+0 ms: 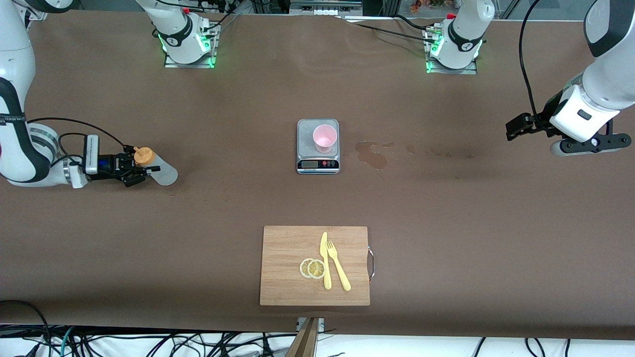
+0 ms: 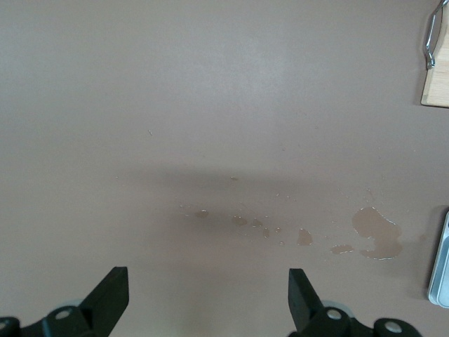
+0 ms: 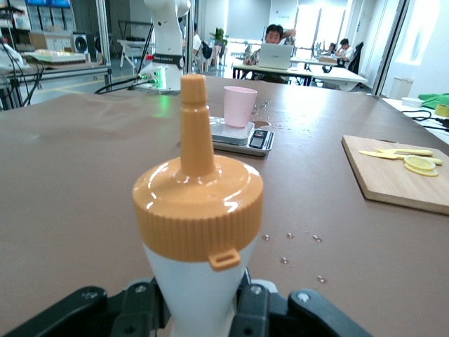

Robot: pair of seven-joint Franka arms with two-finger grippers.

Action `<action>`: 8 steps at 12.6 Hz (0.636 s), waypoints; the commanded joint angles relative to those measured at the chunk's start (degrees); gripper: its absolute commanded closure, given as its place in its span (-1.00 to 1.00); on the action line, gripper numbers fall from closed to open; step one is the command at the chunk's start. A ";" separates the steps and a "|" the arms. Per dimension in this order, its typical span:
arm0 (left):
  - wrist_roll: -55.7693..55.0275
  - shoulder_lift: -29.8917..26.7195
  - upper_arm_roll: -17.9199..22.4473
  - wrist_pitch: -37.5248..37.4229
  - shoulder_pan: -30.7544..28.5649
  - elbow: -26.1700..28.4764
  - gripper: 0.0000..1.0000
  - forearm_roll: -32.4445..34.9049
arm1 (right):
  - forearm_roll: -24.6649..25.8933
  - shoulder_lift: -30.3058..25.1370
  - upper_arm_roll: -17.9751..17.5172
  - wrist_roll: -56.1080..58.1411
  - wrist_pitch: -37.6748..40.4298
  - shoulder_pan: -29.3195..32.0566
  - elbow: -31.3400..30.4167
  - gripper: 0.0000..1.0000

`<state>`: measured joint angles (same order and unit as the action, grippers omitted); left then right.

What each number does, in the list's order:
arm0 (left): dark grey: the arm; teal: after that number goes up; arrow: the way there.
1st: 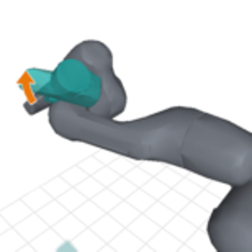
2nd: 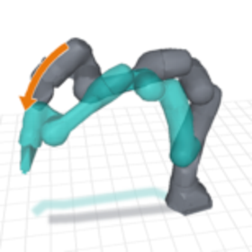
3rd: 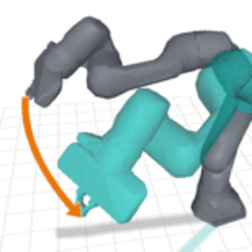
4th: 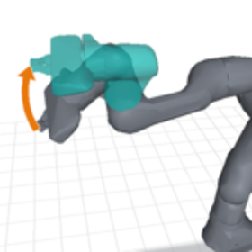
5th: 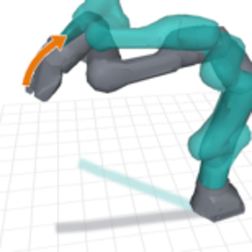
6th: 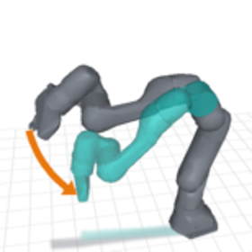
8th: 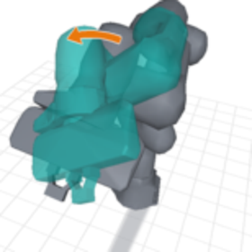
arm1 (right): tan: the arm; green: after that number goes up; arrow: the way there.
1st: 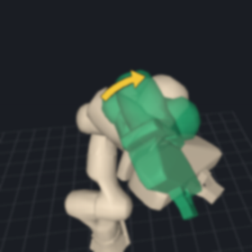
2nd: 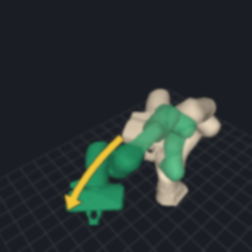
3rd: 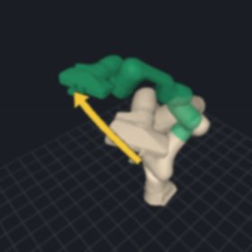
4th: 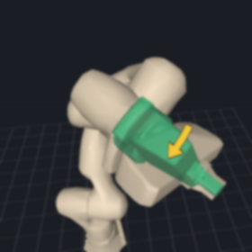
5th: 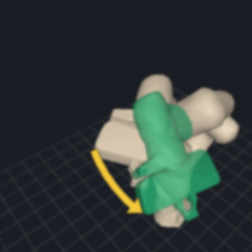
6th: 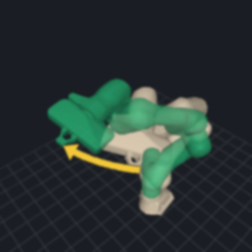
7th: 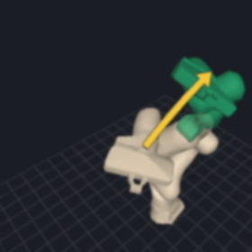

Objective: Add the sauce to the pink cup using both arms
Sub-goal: 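Carry the bottle back to its spot with the right gripper, then set the bottle down and open the right gripper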

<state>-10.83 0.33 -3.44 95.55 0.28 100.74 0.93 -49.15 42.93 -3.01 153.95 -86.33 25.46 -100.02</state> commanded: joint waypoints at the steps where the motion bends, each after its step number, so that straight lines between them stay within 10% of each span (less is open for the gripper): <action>1: 1.33 -1.12 0.02 -0.46 0.07 0.86 -1.00 -0.40 | -2.53 0.84 0.55 1.09 1.69 0.99 -2.01 0.50; 3: 1.33 -1.21 0.02 -0.63 -0.02 0.86 -1.00 -0.40 | -2.71 0.76 0.63 1.00 1.69 0.99 -1.93 0.19; 5: 1.33 -1.13 0.02 -0.63 0.07 0.86 -1.00 -0.40 | -3.41 0.76 0.72 0.13 1.69 0.99 -1.67 -0.99; 8: 1.33 -1.21 0.02 -0.63 0.07 0.86 -1.00 -0.40 | -3.32 0.58 1.51 -1.90 1.78 0.99 -0.09 -1.00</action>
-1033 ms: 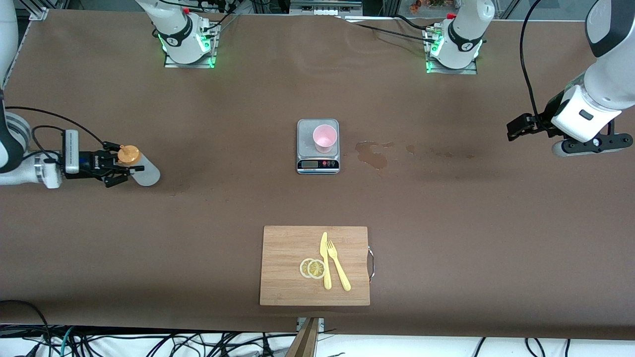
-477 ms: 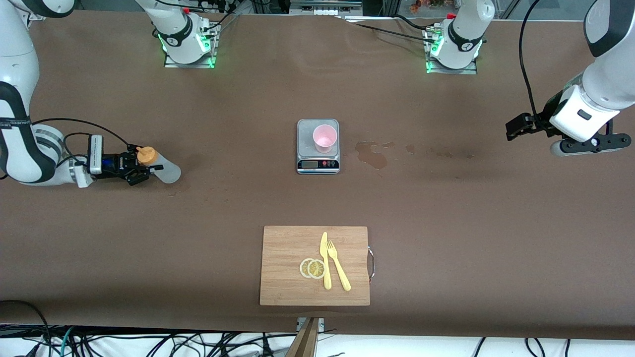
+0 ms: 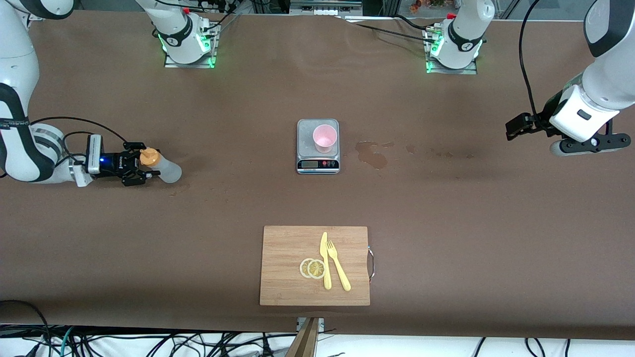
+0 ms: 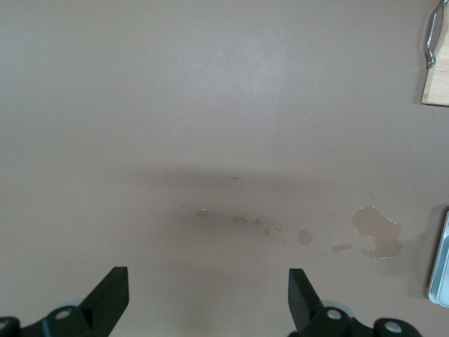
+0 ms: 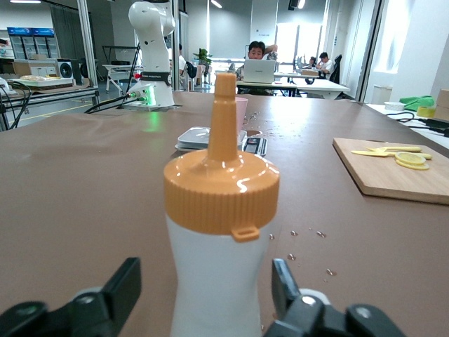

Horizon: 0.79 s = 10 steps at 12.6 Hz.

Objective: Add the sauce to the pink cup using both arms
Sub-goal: 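Set the bottle down and open the right gripper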

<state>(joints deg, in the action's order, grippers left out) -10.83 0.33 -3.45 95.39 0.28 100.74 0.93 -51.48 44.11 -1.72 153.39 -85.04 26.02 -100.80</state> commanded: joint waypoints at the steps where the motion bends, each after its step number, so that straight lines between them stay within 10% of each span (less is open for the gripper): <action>1: 1.33 -1.21 0.03 -0.56 0.07 0.86 -1.00 -0.40 | -0.38 -1.04 0.40 -1.95 0.58 0.43 1.73 -1.00; 10: 1.33 -1.13 0.03 -0.56 0.07 0.86 -1.00 -0.40 | 21.93 -27.11 4.53 -27.67 1.46 0.35 1.83 -1.00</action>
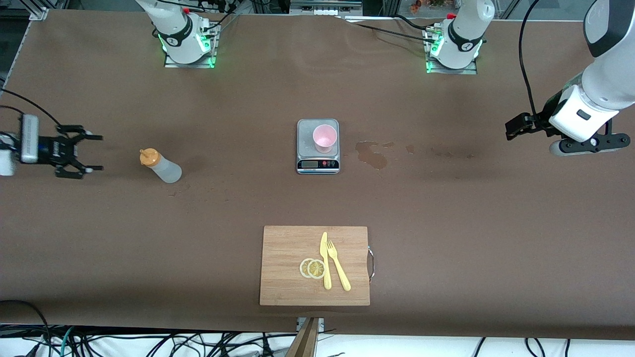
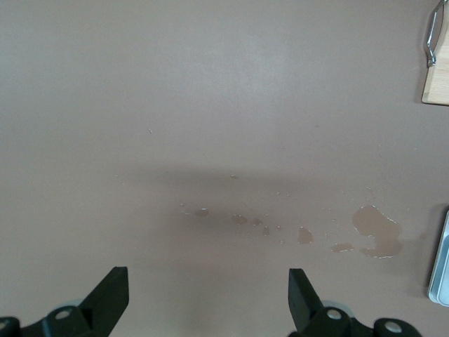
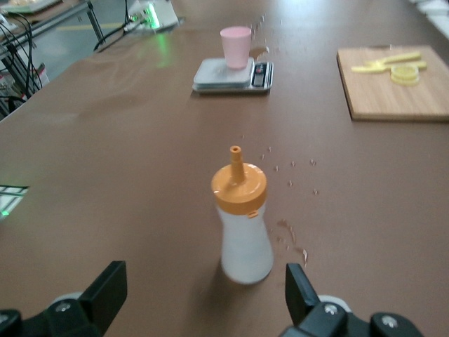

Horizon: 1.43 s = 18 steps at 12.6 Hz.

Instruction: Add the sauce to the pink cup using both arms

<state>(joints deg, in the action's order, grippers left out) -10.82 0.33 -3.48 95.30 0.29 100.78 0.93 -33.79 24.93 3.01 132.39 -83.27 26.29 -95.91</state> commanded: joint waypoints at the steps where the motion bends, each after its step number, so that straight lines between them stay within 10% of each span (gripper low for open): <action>1: 1.33 -1.13 0.05 -0.47 0.06 0.82 -1.00 -0.40 | 6.87 -10.84 -0.20 -11.32 -0.49 -0.19 -3.05 -1.00; 8: 1.33 -1.13 0.05 -0.47 0.06 0.73 -1.00 -0.40 | 23.48 -27.47 -0.81 -58.59 -0.93 -10.36 -2.35 -1.00; 18: 1.33 -1.04 0.05 -0.38 0.06 0.73 -1.00 -0.40 | 34.56 -28.62 -4.42 -113.45 -4.27 -22.23 0.46 -1.00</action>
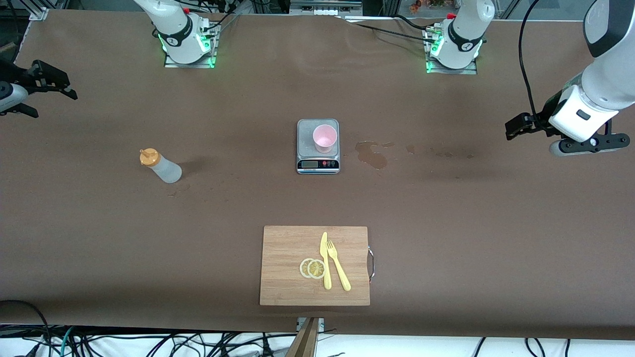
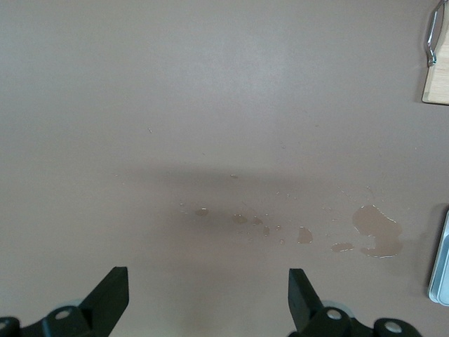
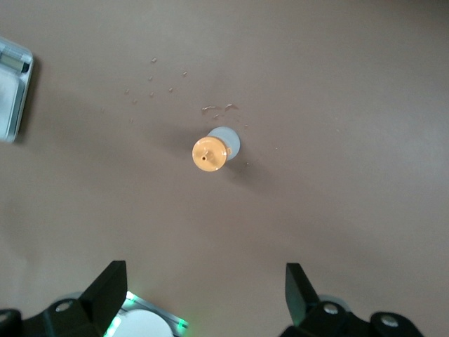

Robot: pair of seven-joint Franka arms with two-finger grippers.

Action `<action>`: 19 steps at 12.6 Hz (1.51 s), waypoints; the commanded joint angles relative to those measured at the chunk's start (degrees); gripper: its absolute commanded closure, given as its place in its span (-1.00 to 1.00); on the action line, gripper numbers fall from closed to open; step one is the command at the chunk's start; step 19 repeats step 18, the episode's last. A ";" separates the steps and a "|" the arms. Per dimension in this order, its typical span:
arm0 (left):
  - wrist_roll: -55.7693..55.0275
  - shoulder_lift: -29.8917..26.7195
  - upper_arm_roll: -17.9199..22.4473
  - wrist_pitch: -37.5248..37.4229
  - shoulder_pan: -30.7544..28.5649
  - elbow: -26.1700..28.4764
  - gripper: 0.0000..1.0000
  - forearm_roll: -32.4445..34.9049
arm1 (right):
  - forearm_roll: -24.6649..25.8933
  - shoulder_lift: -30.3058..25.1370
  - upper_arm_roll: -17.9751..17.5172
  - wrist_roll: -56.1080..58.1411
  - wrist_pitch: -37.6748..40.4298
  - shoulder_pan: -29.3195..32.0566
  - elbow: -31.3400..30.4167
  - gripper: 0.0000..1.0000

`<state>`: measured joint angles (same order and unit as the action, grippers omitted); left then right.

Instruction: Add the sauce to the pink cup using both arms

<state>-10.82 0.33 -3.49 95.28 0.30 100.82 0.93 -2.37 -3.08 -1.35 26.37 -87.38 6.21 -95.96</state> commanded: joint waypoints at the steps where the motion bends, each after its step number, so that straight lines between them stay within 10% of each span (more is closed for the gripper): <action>1: 1.33 -1.04 0.06 -0.36 0.06 0.70 -1.00 -0.40 | 6.47 -0.61 -0.06 -12.95 -0.25 -3.82 0.95 -1.00; 19: 1.42 -0.42 0.06 -0.18 -0.03 -0.71 -1.00 -0.40 | -0.71 0.62 3.28 -19.77 -2.01 -4.89 3.59 -1.00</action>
